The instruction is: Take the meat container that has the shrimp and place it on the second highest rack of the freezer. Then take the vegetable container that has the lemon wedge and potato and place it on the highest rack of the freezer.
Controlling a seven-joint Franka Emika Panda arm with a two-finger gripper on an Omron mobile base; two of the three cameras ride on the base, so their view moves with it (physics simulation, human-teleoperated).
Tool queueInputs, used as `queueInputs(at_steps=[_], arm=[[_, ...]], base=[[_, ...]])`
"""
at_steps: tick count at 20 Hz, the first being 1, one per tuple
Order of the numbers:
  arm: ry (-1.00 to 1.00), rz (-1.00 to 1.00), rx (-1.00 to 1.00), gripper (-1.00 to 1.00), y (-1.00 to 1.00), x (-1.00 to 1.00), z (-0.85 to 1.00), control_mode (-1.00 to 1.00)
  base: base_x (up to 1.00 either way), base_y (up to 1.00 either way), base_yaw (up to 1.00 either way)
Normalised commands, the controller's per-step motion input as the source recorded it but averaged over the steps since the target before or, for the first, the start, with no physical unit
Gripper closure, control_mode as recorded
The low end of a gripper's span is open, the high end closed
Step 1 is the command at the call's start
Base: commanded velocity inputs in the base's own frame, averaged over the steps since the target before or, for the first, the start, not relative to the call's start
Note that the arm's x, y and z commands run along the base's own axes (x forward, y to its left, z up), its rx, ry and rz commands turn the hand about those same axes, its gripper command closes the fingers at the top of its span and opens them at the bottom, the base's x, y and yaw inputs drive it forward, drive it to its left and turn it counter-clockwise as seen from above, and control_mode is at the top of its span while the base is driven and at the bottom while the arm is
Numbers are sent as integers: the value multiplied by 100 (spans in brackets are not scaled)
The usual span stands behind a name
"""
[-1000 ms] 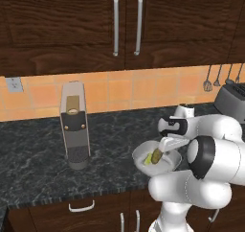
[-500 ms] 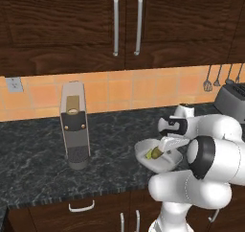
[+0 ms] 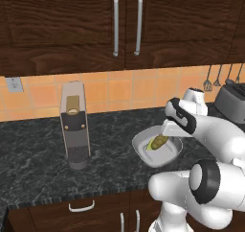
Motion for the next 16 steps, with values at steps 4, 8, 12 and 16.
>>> queueInputs(at_steps=[4,8,12,16], arm=[[0,-64,15,100,0,-63,53,-100],[0,-75,12,100,18,-58,41,-100],[3,-78,6,100,22,-49,51,-100],[12,-75,4,100,30,-47,41,-100]], base=[[0,0,0],[0,0,0],[0,0,0],[0,0,0]])
